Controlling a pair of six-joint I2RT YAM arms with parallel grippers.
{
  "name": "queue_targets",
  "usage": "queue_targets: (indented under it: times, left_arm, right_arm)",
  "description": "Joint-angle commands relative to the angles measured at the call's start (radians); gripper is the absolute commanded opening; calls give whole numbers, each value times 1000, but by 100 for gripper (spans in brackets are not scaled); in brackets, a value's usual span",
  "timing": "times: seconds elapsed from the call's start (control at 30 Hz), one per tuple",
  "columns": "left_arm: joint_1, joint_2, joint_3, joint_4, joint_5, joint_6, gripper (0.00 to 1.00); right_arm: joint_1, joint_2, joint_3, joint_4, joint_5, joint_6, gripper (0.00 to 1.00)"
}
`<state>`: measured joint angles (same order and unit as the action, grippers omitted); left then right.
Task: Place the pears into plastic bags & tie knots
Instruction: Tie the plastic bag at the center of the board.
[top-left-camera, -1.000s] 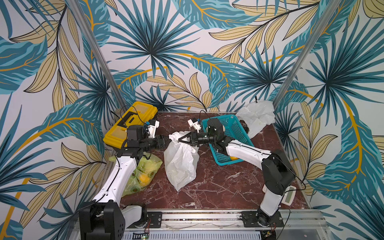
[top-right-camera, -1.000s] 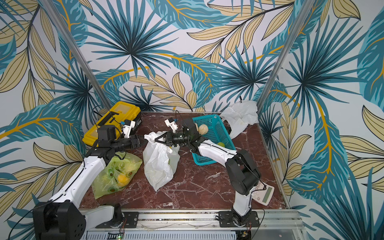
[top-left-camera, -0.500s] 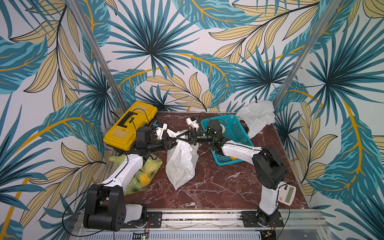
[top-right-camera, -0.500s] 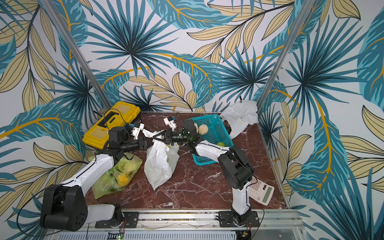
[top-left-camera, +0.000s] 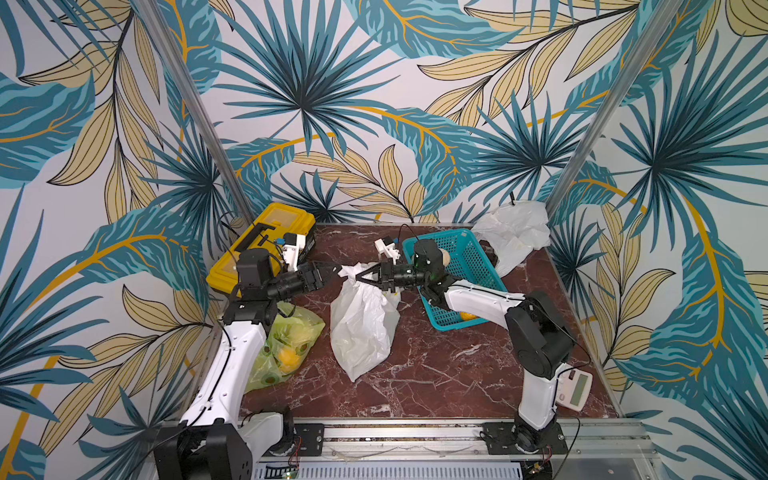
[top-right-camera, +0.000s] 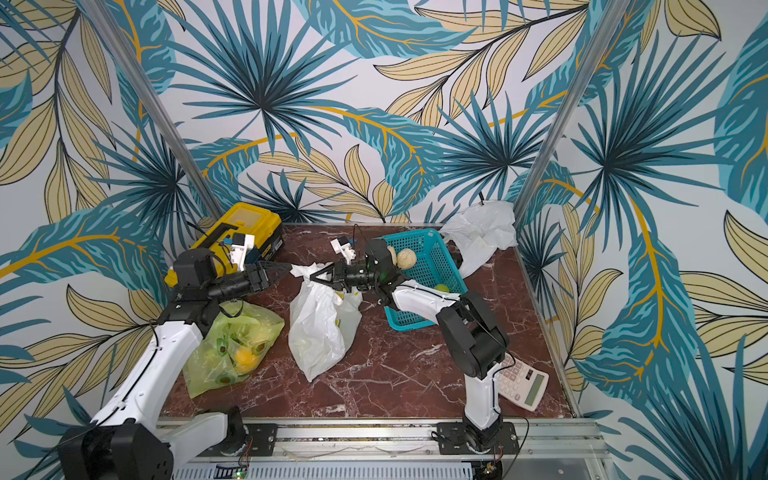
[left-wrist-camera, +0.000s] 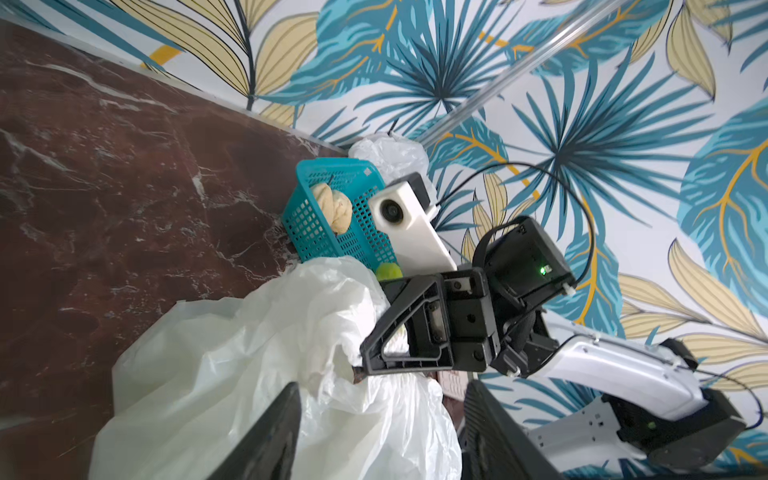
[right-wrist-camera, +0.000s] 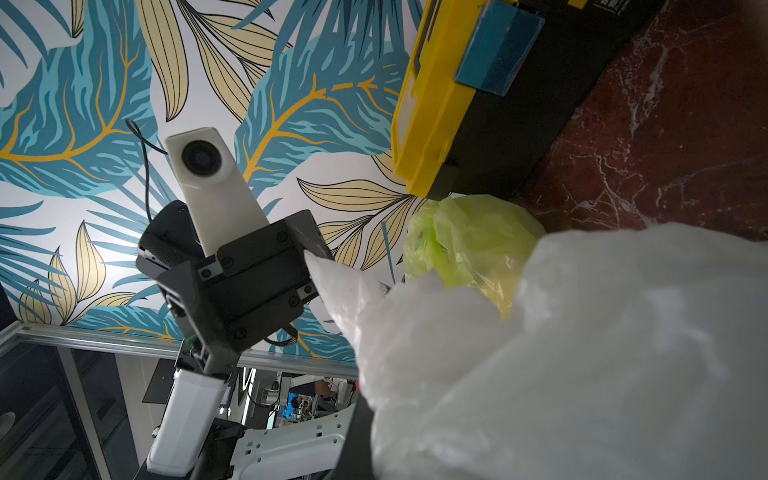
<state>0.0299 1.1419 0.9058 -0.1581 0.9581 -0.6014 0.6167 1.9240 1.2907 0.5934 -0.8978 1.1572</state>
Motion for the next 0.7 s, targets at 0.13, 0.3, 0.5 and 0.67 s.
queue_targets:
  times: [0.13,0.3,0.5,0.67]
  left_arm:
    - [-53,98,42,-35,-60,75,65]
    - [-53,123,71,-36,-76,80,37]
    - [-52,153,93,-36,-38,94,0]
    - [-44,149,75,-36,-9,123,0]
  right_arm:
    - [4,-20,9,-7,4,-18,6]
    - [6,-19,7,-11,4,-16,6]
    - [-23,-100,-62,-17,3,-2,30]
    - [-81,-304,-210,-244,22,-135,49]
